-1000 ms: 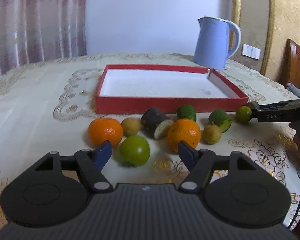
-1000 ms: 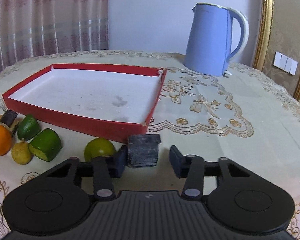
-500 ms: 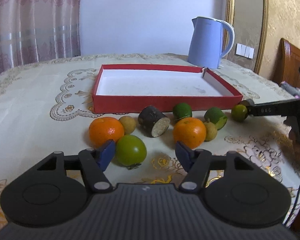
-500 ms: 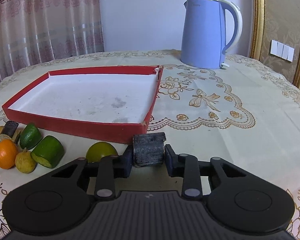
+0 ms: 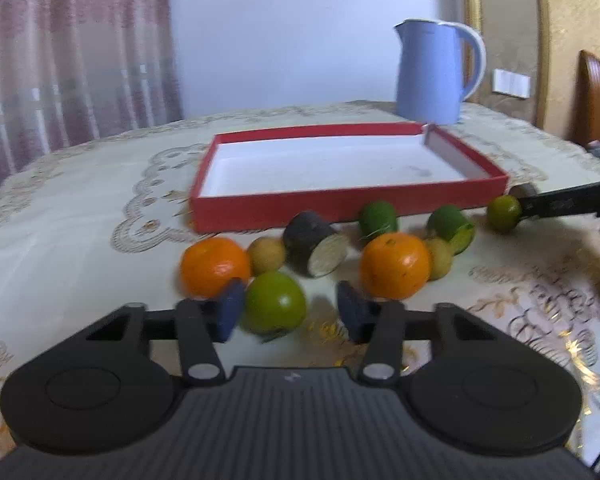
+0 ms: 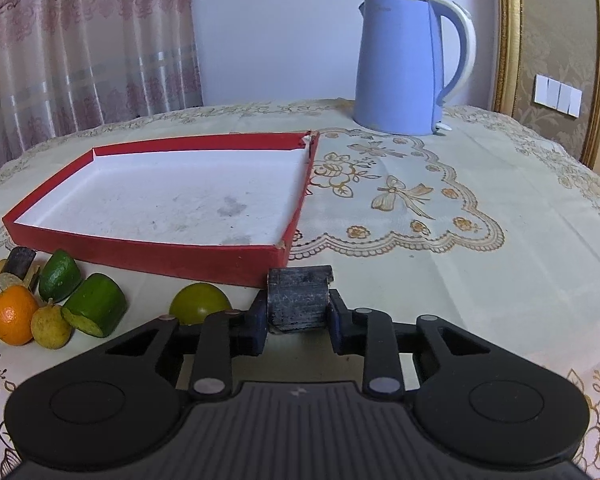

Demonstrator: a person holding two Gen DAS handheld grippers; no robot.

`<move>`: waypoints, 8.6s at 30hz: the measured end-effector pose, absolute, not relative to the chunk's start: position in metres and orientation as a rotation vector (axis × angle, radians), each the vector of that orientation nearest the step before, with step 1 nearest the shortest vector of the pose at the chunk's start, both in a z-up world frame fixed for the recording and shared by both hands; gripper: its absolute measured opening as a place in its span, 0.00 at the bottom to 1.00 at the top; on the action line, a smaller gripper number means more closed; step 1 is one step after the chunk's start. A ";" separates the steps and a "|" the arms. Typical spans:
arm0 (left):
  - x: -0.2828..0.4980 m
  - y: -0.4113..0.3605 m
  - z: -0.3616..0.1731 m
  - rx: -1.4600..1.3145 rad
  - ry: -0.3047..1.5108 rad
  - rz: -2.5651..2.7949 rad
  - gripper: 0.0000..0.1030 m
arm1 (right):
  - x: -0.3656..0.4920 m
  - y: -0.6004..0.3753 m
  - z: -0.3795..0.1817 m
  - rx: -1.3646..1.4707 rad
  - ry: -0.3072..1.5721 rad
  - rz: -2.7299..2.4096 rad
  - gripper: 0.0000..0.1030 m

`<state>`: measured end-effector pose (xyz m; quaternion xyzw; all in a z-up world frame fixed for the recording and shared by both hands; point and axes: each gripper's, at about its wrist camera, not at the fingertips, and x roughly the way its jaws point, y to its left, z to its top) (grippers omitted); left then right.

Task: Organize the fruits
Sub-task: 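Carry the yam piece into the red tray and open the right gripper, then grasp a green lime with the left gripper and drop it in the tray, then grasp the round green fruit beside the tray with the right gripper, then place the green fruit in the tray beside the yam and open the right gripper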

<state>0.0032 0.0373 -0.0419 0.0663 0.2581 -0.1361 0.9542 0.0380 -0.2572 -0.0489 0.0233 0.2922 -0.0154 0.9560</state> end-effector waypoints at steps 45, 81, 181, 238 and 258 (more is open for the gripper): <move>0.011 0.041 -0.044 0.094 0.548 -0.236 0.30 | 0.137 -0.191 -0.022 -0.040 0.640 0.069 0.40; 0.029 0.034 0.001 0.060 0.466 -0.267 0.29 | 0.042 -0.298 -0.052 0.260 0.558 -0.302 0.90; 0.036 0.052 -0.049 0.038 0.640 -0.097 1.00 | 0.031 -0.215 -0.050 0.072 0.587 -0.028 0.55; 0.036 0.052 -0.048 0.037 0.639 -0.098 1.00 | 0.122 -0.209 -0.038 -0.033 0.591 -0.065 0.32; 0.036 0.052 -0.048 0.036 0.639 -0.098 1.00 | 0.076 -0.213 -0.019 -0.032 0.503 -0.030 0.66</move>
